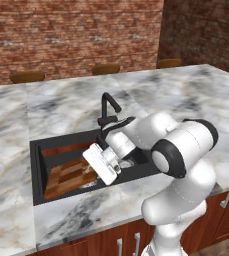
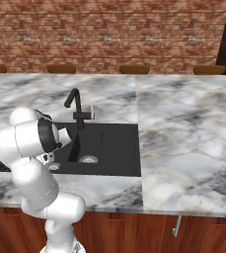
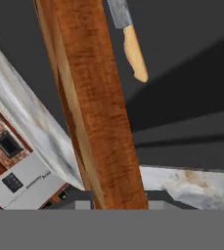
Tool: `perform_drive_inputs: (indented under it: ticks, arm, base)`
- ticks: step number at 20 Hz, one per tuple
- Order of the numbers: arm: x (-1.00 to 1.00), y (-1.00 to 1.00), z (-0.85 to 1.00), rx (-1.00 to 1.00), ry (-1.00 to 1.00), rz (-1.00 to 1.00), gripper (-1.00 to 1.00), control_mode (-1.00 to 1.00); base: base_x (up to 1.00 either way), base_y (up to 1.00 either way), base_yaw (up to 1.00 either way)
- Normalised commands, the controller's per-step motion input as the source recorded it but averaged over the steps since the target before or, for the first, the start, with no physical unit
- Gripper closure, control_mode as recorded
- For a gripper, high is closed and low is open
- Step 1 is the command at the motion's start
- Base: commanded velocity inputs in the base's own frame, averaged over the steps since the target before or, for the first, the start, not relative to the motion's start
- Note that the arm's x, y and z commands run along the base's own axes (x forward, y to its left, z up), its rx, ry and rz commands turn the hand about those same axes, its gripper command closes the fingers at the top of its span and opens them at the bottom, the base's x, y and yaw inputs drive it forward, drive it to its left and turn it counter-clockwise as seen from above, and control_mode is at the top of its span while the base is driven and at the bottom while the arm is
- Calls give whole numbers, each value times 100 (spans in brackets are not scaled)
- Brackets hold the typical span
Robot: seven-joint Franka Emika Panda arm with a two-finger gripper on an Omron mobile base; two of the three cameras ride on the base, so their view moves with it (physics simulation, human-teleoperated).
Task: Move the cutting board and knife to the sink. Then move spray from the cabinet to the counter.
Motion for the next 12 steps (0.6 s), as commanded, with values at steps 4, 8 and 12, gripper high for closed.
perform_drive_inputs:
  ticks: [4,8,12]
  arm:
    - [46,0,-46,0,-12,0,100,-100]
    - [59,0,-8,0,0,-4,-100,-100]
    - [17,0,0,0,0,-1,-100,-100]
  base:
    - [0,0,0]
    - [0,0,0]
    - [0,0,0]
